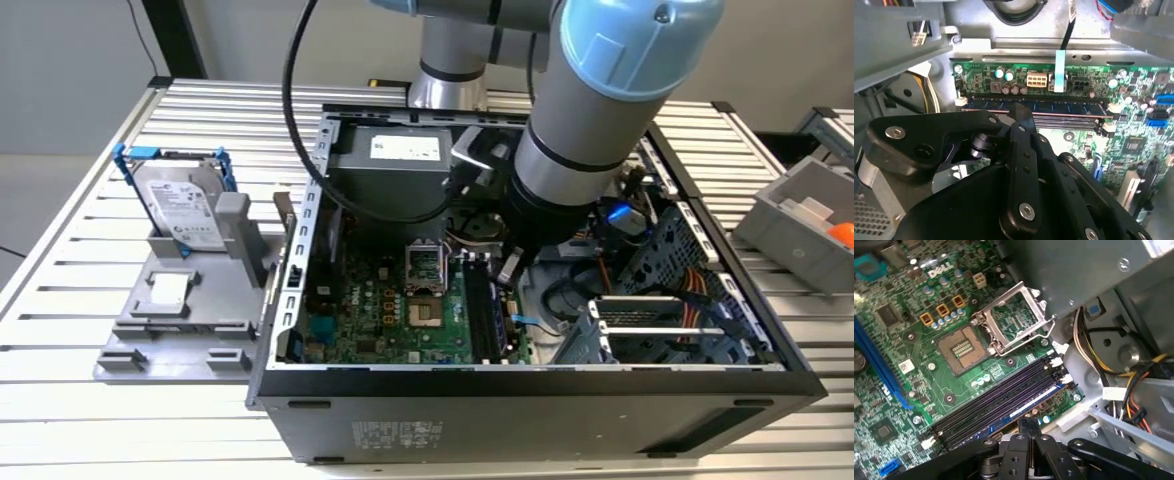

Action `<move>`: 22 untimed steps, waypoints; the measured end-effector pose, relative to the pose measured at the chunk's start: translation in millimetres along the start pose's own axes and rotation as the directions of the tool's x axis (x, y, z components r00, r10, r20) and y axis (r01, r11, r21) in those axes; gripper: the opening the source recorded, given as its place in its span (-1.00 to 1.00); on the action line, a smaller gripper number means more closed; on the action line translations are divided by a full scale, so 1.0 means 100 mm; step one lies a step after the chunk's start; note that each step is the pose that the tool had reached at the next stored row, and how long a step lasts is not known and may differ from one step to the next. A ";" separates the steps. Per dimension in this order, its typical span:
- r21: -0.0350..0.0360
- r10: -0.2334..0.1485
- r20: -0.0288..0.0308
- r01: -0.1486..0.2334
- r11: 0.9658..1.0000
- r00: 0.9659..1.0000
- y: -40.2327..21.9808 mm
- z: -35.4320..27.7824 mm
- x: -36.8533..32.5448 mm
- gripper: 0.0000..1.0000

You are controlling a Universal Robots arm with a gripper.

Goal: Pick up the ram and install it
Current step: 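Press down the ram until it locks into place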

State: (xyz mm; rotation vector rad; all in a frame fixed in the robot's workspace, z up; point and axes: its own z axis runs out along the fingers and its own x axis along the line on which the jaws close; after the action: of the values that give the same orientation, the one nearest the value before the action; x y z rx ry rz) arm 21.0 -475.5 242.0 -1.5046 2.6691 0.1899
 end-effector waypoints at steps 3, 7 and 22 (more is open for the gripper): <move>-0.005 -0.054 -0.002 0.054 0.999 0.999 0.000 0.003 0.001 -1.00; -0.007 -0.127 -0.003 0.127 0.992 0.992 0.000 0.006 0.001 -1.00; 0.002 -0.347 0.001 0.347 0.938 0.938 -0.003 0.021 0.007 -1.00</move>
State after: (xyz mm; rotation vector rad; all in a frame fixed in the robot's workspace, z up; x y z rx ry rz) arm 20.9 -475.9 239.8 -1.9381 2.3460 0.1653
